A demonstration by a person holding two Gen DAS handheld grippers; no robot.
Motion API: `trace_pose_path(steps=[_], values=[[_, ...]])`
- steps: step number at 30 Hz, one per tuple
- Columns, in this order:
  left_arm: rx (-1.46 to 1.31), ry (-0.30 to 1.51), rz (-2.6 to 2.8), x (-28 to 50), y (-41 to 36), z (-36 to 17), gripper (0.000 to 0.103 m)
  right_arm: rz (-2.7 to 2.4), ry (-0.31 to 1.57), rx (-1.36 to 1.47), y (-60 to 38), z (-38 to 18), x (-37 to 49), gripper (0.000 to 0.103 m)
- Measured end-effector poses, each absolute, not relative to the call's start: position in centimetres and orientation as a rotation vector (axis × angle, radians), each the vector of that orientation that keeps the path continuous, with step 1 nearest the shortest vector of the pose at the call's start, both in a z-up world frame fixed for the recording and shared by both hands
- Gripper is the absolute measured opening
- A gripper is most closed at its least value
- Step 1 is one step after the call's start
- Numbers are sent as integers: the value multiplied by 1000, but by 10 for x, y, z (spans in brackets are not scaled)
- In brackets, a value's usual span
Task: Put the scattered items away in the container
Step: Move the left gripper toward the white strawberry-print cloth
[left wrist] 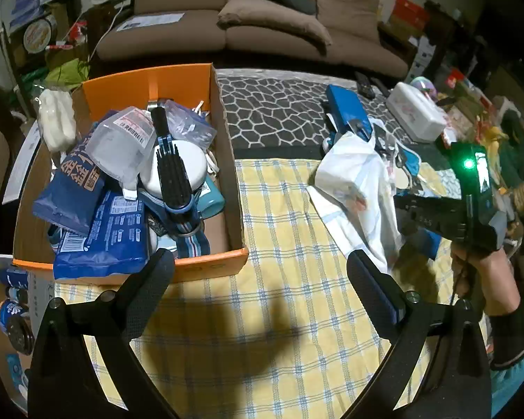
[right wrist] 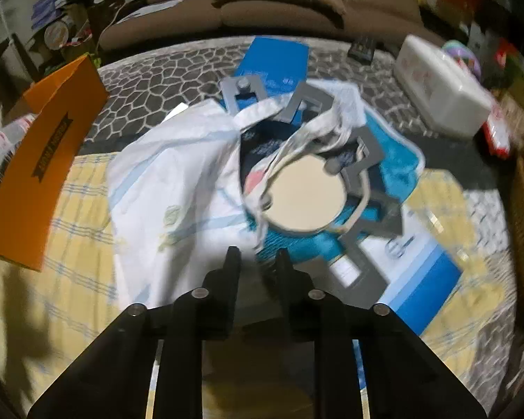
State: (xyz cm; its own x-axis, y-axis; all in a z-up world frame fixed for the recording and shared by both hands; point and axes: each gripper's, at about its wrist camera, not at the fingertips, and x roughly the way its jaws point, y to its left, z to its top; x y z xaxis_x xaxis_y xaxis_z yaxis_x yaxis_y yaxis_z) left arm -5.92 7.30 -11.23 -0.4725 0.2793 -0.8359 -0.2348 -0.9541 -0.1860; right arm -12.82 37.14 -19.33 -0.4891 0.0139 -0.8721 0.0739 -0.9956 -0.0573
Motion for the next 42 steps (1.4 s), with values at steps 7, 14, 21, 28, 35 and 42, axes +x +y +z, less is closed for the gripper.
trace_pose_path(steps=[7, 14, 21, 28, 35, 42], values=[[-1411, -57, 2463, -59, 73, -112, 99, -2656, 190, 1487, 364, -204, -131, 47], [-1414, -63, 2466, -59, 73, -112, 99, -2621, 264, 1445, 348, -210, -131, 32], [-1415, -61, 2462, -60, 74, -112, 99, -2626, 174, 1462, 349, -195, -125, 6], [-1413, -76, 2451, -59, 77, -108, 99, -2758, 68, 1494, 365, -142, -65, 3], [-1381, -74, 2475, -52, 79, -104, 99, -2798, -3, 1501, 383, -137, -18, 5], [-1484, -202, 2313, -70, 108, -144, 99, -2744, -228, 1519, 411, -145, -56, 11]])
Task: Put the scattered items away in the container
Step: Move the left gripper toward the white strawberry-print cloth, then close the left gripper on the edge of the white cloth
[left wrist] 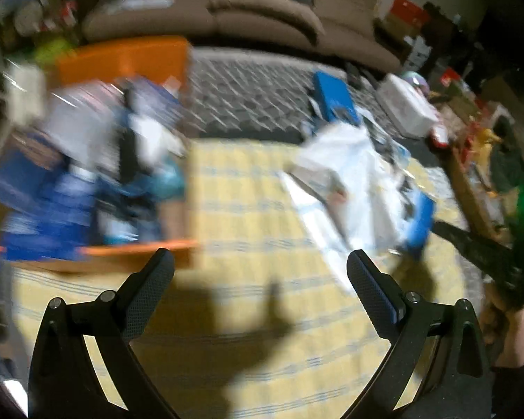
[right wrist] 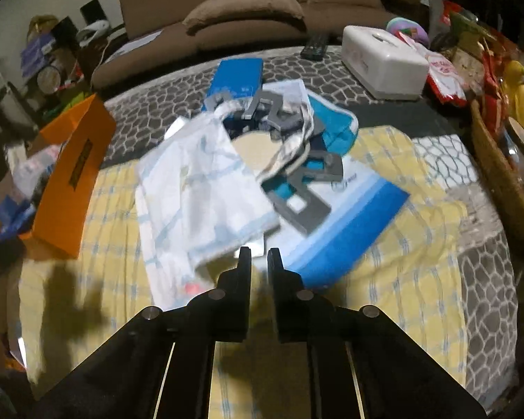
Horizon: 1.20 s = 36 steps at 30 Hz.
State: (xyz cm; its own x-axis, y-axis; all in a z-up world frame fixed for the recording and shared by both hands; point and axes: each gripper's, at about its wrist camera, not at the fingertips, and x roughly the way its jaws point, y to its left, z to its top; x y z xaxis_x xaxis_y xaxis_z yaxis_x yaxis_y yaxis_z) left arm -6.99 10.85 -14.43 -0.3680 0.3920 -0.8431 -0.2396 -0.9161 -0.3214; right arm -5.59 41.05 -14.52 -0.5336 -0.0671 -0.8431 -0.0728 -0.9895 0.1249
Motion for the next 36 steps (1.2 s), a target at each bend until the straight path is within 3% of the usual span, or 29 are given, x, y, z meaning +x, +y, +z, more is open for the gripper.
trace_pose_path(steps=[3, 6, 9, 11, 18, 19, 20, 21, 32, 36], values=[[-1512, -314, 2178, -84, 136, -168, 90, 2756, 290, -1492, 415, -141, -62, 23], [-1529, -302, 2195, -91, 156, -186, 71, 2754, 317, -1483, 418, -139, -62, 26], [-1529, -282, 2182, -95, 173, -201, 58, 2747, 331, -1487, 424, -139, -61, 26], [-1544, -256, 2189, -100, 181, -210, 54, 2737, 360, -1477, 431, -139, -60, 26], [-1534, -300, 2253, -104, 192, -226, 55, 2720, 392, -1469, 439, -137, -60, 27], [-1539, -290, 2269, -103, 192, -226, 48, 2719, 393, -1474, 439, -137, -60, 27], [-1560, -285, 2264, -102, 192, -228, 10, 2719, 396, -1477, 440, -137, -61, 27], [-1599, -286, 2232, -103, 192, -232, 2, 2718, 399, -1476, 440, -137, -60, 27], [-1658, -455, 2148, -104, 156, -223, 1, 2731, 429, -1483, 437, -138, -59, 27], [-1685, -393, 2203, -96, 140, -208, 1, 2733, 447, -1479, 438, -137, -58, 27]])
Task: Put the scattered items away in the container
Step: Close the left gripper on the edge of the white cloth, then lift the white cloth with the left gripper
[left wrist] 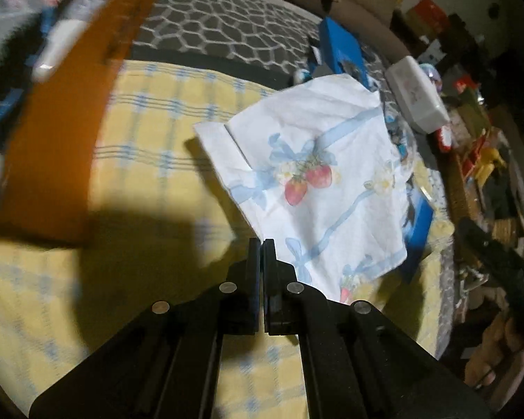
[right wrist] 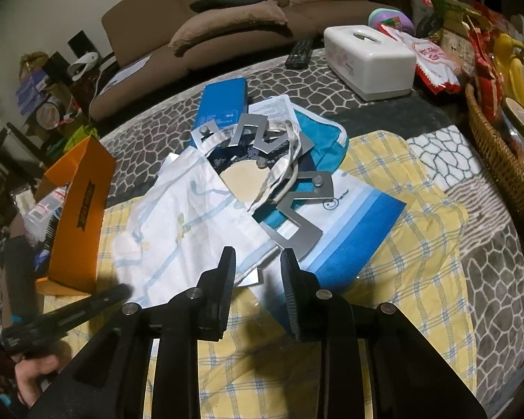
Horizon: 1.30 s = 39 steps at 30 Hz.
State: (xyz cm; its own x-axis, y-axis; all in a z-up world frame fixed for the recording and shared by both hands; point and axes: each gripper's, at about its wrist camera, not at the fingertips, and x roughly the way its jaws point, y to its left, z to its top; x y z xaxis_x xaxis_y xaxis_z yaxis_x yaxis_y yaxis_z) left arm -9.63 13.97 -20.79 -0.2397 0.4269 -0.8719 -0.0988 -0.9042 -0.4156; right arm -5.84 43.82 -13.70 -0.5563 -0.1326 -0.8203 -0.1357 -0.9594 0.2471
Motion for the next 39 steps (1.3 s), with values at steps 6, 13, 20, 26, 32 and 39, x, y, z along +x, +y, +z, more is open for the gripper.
trace_pose_path(steps=[6, 13, 20, 26, 32, 39], values=[[-1741, -416, 2271, -65, 97, -183, 1, 2747, 471, -1482, 436, -135, -58, 28], [-1729, -374, 2258, -49, 98, -176, 1, 2750, 445, -1504, 431, -140, -61, 28], [-1731, -358, 2243, -48, 106, -175, 1, 2738, 407, -1539, 424, -148, -64, 28], [-1716, -356, 2248, -46, 102, -174, 1, 2727, 388, -1549, 423, -152, -66, 28], [-1681, -347, 2255, -45, 102, -169, 1, 2720, 354, -1568, 419, -157, -68, 28], [-1688, -348, 2239, -49, 101, -174, 1, 2718, 335, -1564, 417, -160, -70, 29]])
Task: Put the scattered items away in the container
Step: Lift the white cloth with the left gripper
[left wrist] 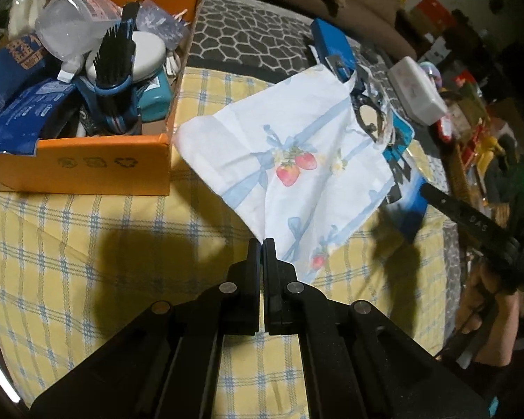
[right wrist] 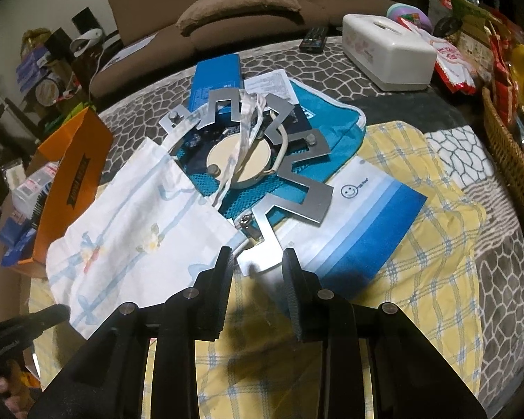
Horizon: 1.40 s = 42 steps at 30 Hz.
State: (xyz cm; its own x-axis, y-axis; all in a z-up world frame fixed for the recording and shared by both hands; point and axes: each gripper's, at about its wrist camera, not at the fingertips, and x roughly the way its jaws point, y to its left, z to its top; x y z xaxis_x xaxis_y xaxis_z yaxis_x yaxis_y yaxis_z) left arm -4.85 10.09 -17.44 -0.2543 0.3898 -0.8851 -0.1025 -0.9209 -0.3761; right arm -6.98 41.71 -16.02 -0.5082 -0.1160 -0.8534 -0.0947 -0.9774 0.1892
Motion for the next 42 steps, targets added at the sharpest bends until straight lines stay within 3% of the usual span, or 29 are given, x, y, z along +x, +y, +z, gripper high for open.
trace_pose_path(steps=[10, 13, 16, 19, 26, 28, 30, 31, 33, 42], values=[[-1678, -380, 2187, -52, 104, -172, 1, -2649, -591, 1459, 433, -152, -85, 33], [-1672, -375, 2180, -52, 105, -170, 1, -2639, -596, 1450, 440, -142, -123, 41], [-1672, -377, 2177, -53, 105, -169, 1, -2638, -544, 1457, 444, -140, -162, 43], [-1675, -377, 2182, -55, 105, -170, 1, -2667, -429, 1544, 448, -147, -204, 57], [-1689, -376, 2182, -59, 104, -175, 1, -2623, -164, 1650, 435, -178, -243, 58], [-1687, -380, 2178, -59, 104, -175, 1, -2615, -118, 1642, 433, -183, -246, 42], [-1682, -381, 2178, -59, 104, -175, 1, -2587, -145, 1661, 434, -188, -249, 14], [-1679, -383, 2179, -59, 104, -174, 1, -2580, -175, 1650, 436, -188, -250, 11], [-1671, -385, 2181, -60, 104, -173, 1, -2629, -161, 1623, 437, -185, -251, 5], [-1599, -413, 2166, -61, 104, -163, 1, -2825, -83, 1444, 429, -151, -259, 3]])
